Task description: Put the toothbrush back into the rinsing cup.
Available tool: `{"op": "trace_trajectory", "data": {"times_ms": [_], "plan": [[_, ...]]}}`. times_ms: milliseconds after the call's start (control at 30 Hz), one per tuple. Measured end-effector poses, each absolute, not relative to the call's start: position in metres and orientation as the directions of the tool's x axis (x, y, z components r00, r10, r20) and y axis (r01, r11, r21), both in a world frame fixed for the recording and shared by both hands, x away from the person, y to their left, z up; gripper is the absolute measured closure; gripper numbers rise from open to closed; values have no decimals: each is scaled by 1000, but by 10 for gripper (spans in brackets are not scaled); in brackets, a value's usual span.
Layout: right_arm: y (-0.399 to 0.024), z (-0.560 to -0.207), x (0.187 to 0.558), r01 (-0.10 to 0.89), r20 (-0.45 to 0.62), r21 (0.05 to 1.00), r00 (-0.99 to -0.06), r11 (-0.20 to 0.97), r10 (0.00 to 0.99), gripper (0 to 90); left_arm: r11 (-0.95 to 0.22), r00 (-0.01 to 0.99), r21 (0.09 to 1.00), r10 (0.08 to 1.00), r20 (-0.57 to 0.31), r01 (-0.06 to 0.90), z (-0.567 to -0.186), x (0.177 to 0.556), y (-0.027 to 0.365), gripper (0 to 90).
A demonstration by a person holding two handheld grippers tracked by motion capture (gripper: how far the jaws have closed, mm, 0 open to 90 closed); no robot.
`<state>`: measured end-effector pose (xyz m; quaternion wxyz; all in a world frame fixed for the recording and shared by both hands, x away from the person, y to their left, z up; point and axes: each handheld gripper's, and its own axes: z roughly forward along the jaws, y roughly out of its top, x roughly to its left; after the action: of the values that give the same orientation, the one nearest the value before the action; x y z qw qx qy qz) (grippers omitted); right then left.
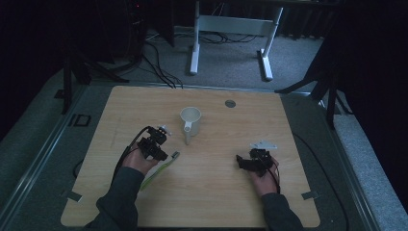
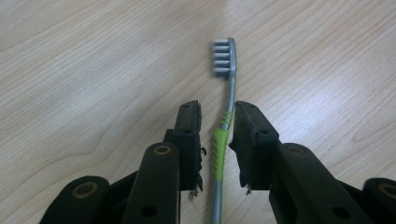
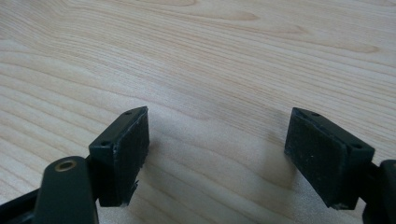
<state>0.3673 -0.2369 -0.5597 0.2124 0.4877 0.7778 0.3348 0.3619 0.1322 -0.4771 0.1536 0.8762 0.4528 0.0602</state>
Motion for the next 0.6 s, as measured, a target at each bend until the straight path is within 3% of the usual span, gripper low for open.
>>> {"op": "trace_trajectory", "data": {"times_ms": [600], "plan": [[-237,-560,367,617,-4,728,-434,300,901,216,-584,609,243,793,-35,774,-479,366,124,721]]}}
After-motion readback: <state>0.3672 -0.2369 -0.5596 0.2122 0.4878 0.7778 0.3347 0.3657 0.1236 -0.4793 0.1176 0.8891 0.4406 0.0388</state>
